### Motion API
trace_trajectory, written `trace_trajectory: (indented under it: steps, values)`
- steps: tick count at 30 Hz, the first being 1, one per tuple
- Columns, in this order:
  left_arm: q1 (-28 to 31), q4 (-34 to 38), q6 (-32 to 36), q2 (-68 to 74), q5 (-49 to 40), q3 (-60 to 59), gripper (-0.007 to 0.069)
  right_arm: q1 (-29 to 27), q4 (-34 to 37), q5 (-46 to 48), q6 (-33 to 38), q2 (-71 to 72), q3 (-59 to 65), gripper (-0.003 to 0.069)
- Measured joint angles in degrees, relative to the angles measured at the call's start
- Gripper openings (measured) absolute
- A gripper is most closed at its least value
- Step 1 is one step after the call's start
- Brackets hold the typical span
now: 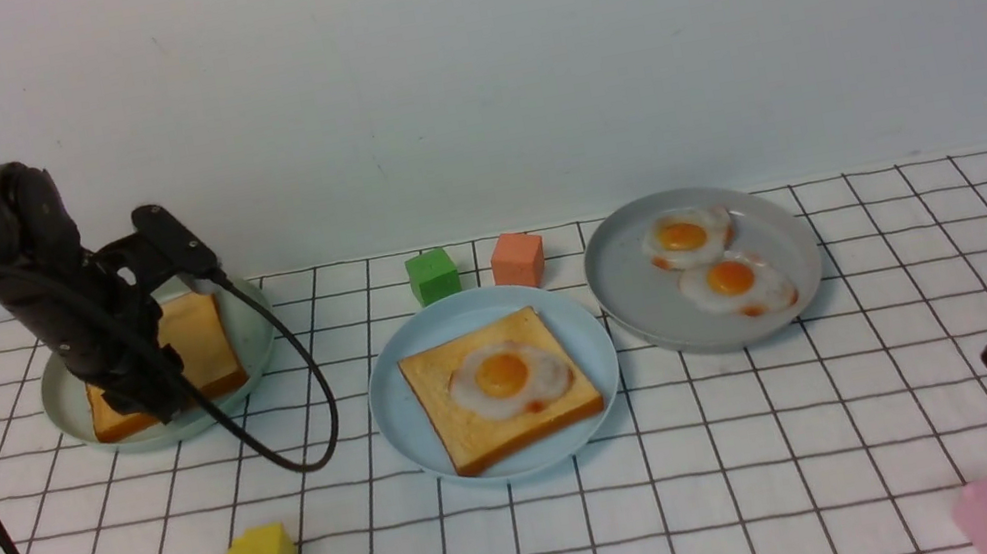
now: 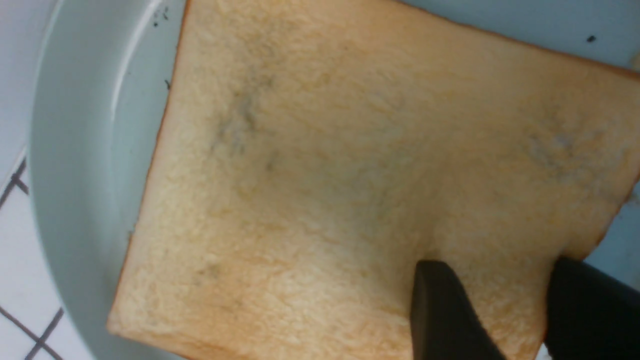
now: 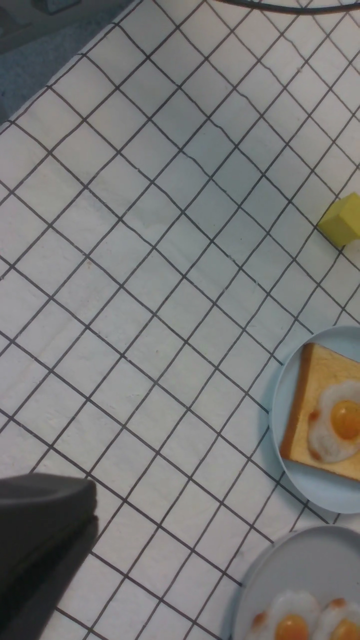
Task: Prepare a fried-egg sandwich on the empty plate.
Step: Use the left arm to grab a slice of bread
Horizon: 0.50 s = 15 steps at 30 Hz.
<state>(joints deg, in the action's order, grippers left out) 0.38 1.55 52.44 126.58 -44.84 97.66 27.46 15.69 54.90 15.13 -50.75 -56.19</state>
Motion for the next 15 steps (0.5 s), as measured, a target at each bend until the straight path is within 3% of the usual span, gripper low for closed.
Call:
trace_trajectory:
  steps: [5,15]
  values:
    - [-0.26,0.17,-1.24,0.00,-1.37,0.12,0.0023,0.00,0.00,0.44,0.00,0.00,0.00,0.0048]
    - [-0.26,0.29,-1.41,-1.34,-2.78,-0.05,-0.0013,0.00,0.00,0.96,0.00,0.00,0.00,0.0050]
